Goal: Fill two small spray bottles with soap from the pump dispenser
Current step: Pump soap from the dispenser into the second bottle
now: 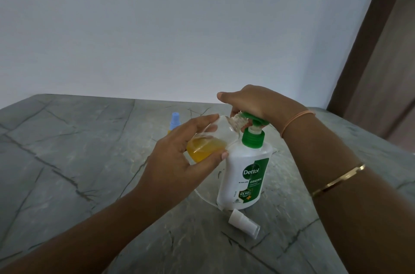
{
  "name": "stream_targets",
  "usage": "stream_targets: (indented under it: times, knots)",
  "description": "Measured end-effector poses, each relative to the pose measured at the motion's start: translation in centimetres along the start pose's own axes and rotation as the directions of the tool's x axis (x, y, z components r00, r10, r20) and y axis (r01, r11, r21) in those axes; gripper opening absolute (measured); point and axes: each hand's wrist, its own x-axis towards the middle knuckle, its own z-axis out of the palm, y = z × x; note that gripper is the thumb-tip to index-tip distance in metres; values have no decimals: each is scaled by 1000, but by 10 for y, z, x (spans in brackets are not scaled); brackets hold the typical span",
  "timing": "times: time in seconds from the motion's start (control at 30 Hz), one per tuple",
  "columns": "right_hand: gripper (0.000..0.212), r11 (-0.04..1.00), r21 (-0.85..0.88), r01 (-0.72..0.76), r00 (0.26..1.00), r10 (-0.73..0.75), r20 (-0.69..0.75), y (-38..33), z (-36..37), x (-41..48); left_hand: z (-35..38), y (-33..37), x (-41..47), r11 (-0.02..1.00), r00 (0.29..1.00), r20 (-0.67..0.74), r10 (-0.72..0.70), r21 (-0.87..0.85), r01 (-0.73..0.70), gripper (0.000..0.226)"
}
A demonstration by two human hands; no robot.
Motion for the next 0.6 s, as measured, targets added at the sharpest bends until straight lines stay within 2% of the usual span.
stream_targets:
  times: [0.2,0.5,0.6]
  knots:
    - [38,1000,-1,-17,999,17,37,1,3,-3,0,-2,1,999,999,14,29,29,-29,46]
    - [46,997,-58,41,998,-43,-34,0,-3,4,2,-1,0,1000,1000,0,13,26,-13,49]
    - [47,997,-67,47,999,-48,-18,-1,-3,6,1,0,1,1000,1000,-4,2,24,-2,48]
